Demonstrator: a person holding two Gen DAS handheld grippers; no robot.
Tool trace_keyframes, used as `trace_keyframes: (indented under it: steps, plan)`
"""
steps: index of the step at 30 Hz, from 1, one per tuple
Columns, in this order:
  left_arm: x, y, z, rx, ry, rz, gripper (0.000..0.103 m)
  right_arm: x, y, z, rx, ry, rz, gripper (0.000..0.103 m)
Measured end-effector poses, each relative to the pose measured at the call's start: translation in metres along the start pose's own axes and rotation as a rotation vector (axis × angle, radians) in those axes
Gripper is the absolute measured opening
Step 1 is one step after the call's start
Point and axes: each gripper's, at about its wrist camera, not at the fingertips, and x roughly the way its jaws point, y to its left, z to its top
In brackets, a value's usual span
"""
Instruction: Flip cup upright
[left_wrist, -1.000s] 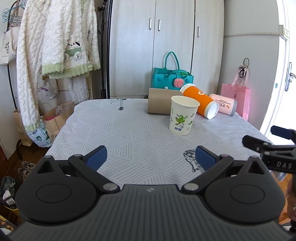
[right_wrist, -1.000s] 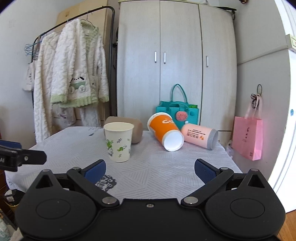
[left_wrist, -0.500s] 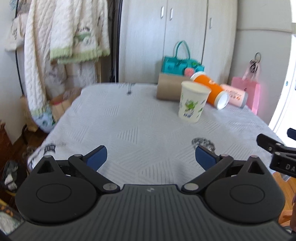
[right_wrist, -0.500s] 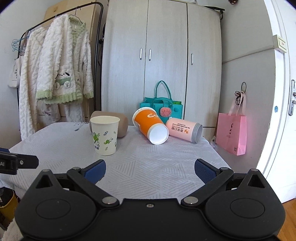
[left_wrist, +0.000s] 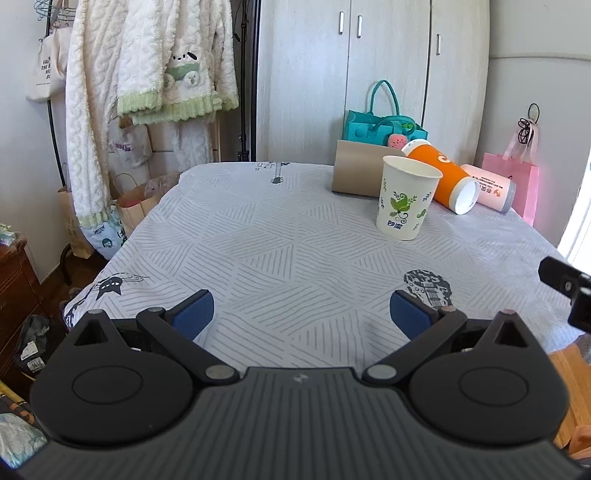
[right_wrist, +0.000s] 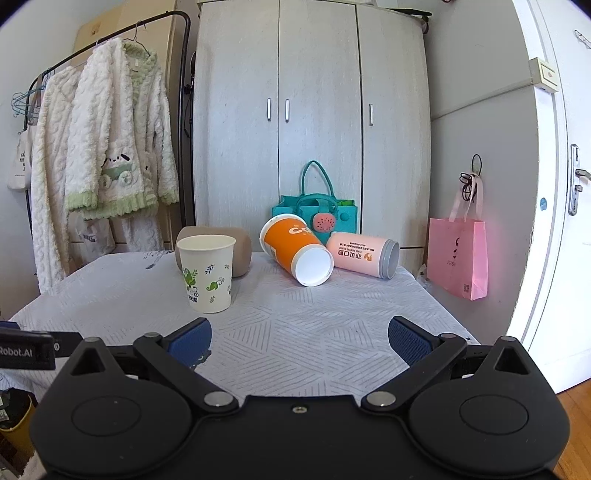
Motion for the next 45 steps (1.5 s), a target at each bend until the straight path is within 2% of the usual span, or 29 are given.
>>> trace_keyframes:
  steps: [6,19,37,45]
  plan:
    - [-0.004,-0.001,-0.003,0.010,-0.035,-0.012,0.103,-0.002,0.001,0.000,-0.003,-0.016,-0.014,0.103]
    - [-0.012,-0.006,-0.003,0.058,-0.049,-0.011,0.103,-0.006,0.004,0.000,0.001,-0.040,-0.018,0.103]
    - [-0.015,-0.005,-0.003,0.038,-0.057,-0.026,0.103,-0.007,0.002,-0.003,0.001,-0.034,-0.029,0.103]
    - [-0.016,-0.006,-0.002,0.047,-0.074,0.000,0.103,-0.007,0.002,-0.004,0.007,-0.030,-0.033,0.103]
